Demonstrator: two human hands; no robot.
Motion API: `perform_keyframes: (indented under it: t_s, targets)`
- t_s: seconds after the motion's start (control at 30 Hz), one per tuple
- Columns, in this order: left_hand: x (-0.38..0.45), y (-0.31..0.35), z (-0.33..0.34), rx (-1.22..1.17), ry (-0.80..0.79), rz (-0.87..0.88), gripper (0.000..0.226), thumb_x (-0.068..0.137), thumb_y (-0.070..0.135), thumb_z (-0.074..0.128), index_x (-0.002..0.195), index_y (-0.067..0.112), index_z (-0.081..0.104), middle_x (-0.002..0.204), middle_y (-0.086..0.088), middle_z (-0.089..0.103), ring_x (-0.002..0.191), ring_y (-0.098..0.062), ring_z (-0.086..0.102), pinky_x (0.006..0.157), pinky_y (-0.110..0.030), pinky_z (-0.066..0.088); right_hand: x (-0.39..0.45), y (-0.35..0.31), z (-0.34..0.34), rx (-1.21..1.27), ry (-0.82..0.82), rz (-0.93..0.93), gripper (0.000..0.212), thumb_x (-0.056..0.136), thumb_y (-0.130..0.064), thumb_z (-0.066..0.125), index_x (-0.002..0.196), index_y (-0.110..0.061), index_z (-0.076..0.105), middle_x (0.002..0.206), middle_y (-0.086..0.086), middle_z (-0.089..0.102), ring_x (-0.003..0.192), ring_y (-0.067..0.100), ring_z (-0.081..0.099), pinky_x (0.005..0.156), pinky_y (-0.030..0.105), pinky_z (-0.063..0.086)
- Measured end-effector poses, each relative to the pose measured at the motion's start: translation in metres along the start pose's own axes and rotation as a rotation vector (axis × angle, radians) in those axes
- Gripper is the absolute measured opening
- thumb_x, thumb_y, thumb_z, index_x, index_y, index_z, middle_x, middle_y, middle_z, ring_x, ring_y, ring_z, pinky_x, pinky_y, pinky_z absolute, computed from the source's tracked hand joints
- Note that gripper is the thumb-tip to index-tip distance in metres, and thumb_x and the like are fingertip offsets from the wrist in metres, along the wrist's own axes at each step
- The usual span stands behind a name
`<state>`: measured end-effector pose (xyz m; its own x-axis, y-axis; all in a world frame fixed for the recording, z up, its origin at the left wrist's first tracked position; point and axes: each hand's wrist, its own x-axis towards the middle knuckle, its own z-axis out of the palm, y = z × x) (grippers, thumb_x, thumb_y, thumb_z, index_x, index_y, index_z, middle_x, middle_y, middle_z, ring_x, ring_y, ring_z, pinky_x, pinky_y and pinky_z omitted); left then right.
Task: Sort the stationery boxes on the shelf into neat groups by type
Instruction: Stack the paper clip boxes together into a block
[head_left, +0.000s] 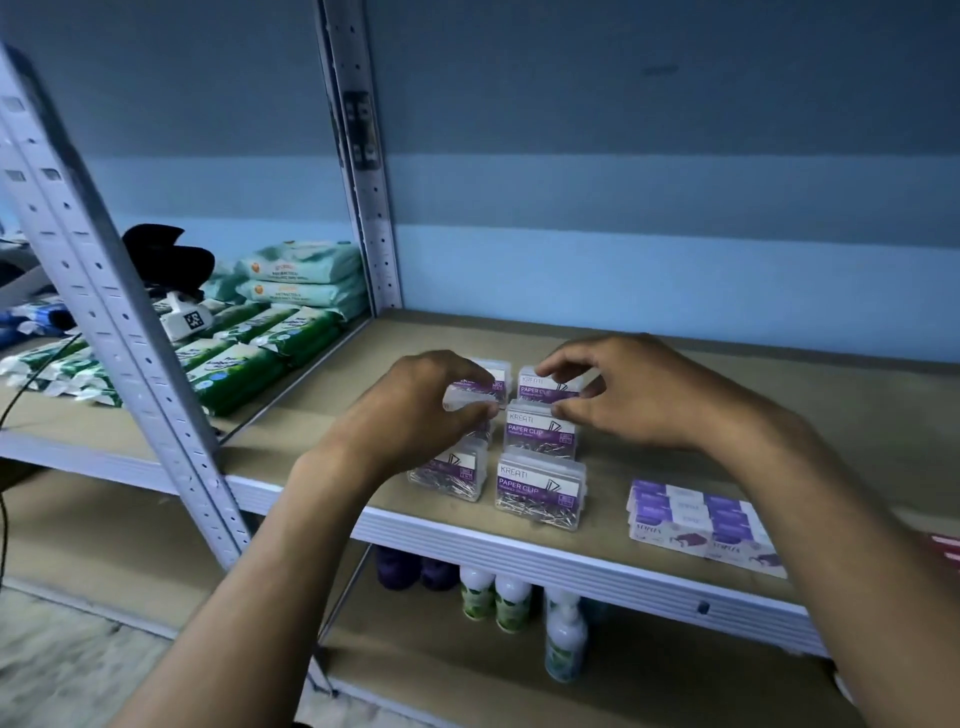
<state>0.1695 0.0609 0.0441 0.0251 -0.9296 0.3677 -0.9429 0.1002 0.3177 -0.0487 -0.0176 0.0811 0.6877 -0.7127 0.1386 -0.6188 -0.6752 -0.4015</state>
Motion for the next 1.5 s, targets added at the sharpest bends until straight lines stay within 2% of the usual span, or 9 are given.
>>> perform_keyframes:
  t_s: [0.13, 0.27, 0.47, 0.67, 0.83, 0.93, 1.03, 1.17, 1.5]
  targets:
    - [0.001, -0.012, 0.002, -0.024, -0.046, -0.033, 0.028, 0.091, 0.043, 0.062, 0.117, 0.034, 0.068, 0.125, 0.015, 0.064, 0.115, -0.005, 0.057, 0.089, -0.019, 0.039, 0.011, 0.004, 0.009, -0.007, -0.050, -0.005, 0.040, 0.087, -0.032, 0.075, 0.125, -0.035, 0.067, 0.121, -0.016, 0.068, 0.085, -0.011, 0.057, 0.075, 0.004, 0.036]
    - [0.002, -0.016, 0.002, -0.052, -0.061, -0.046, 0.027, 0.092, 0.026, 0.064, 0.116, 0.035, 0.069, 0.125, 0.015, 0.065, 0.115, -0.005, 0.057, 0.087, -0.015, 0.038, 0.017, 0.005, 0.014, -0.008, -0.070, -0.006, 0.037, 0.084, -0.034, 0.077, 0.120, -0.036, 0.070, 0.116, -0.015, 0.071, 0.097, -0.004, 0.063, 0.090, 0.016, 0.046]
    - [0.004, -0.015, 0.003, -0.071, -0.063, -0.026, 0.035, 0.087, 0.012, 0.069, 0.115, 0.033, 0.070, 0.117, 0.012, 0.068, 0.109, -0.004, 0.059, 0.078, 0.001, 0.032, 0.019, 0.004, 0.018, -0.053, -0.067, 0.010, 0.042, 0.081, -0.028, 0.082, 0.122, -0.035, 0.072, 0.120, -0.013, 0.071, 0.103, 0.001, 0.063, 0.092, 0.018, 0.045]
    - [0.001, -0.011, -0.002, -0.093, -0.009, 0.011, 0.035, 0.087, 0.008, 0.067, 0.112, 0.033, 0.072, 0.113, 0.013, 0.070, 0.101, 0.001, 0.059, 0.077, 0.004, 0.032, 0.011, 0.001, 0.013, 0.000, -0.008, 0.011, 0.038, 0.083, -0.026, 0.081, 0.119, -0.034, 0.073, 0.118, -0.013, 0.073, 0.096, -0.002, 0.063, 0.089, 0.018, 0.047]
    - [-0.007, -0.005, -0.014, -0.114, 0.027, 0.072, 0.034, 0.086, 0.008, 0.069, 0.111, 0.030, 0.073, 0.112, 0.010, 0.071, 0.104, -0.004, 0.063, 0.089, -0.017, 0.045, -0.002, -0.008, 0.001, -0.023, 0.042, -0.011, 0.035, 0.084, -0.026, 0.079, 0.116, -0.038, 0.074, 0.116, -0.018, 0.073, 0.078, -0.012, 0.055, 0.075, 0.010, 0.041]
    - [-0.012, -0.003, -0.019, -0.121, 0.024, 0.103, 0.033, 0.086, 0.008, 0.070, 0.112, 0.028, 0.074, 0.113, 0.009, 0.071, 0.104, -0.003, 0.062, 0.089, -0.015, 0.045, -0.010, -0.013, -0.003, -0.027, 0.037, -0.002, 0.035, 0.084, -0.029, 0.079, 0.117, -0.039, 0.073, 0.116, -0.019, 0.072, 0.081, -0.009, 0.057, 0.079, 0.017, 0.042]
    - [-0.016, -0.002, -0.021, -0.123, 0.004, 0.112, 0.033, 0.085, 0.007, 0.070, 0.112, 0.026, 0.074, 0.113, 0.009, 0.072, 0.106, -0.004, 0.063, 0.090, -0.010, 0.042, -0.015, -0.016, -0.002, -0.027, 0.013, 0.002, 0.036, 0.084, -0.028, 0.079, 0.119, -0.036, 0.073, 0.118, -0.022, 0.069, 0.081, -0.012, 0.056, 0.078, 0.015, 0.044]
    - [-0.019, -0.003, -0.022, -0.140, -0.035, 0.087, 0.034, 0.086, 0.007, 0.069, 0.112, 0.029, 0.074, 0.115, 0.011, 0.071, 0.106, -0.001, 0.062, 0.090, -0.008, 0.041, -0.017, -0.015, 0.003, -0.032, -0.022, 0.017, 0.037, 0.084, -0.028, 0.078, 0.120, -0.036, 0.073, 0.119, -0.017, 0.071, 0.094, -0.004, 0.063, 0.086, 0.020, 0.049]
    - [-0.019, -0.011, -0.020, -0.116, -0.167, 0.033, 0.030, 0.093, 0.015, 0.063, 0.112, 0.035, 0.072, 0.121, 0.018, 0.067, 0.109, 0.002, 0.059, 0.083, 0.002, 0.036, -0.016, -0.011, 0.013, -0.016, -0.112, 0.032, 0.028, 0.091, -0.027, 0.071, 0.117, -0.038, 0.073, 0.123, -0.018, 0.070, 0.106, -0.003, 0.063, 0.096, 0.021, 0.048]
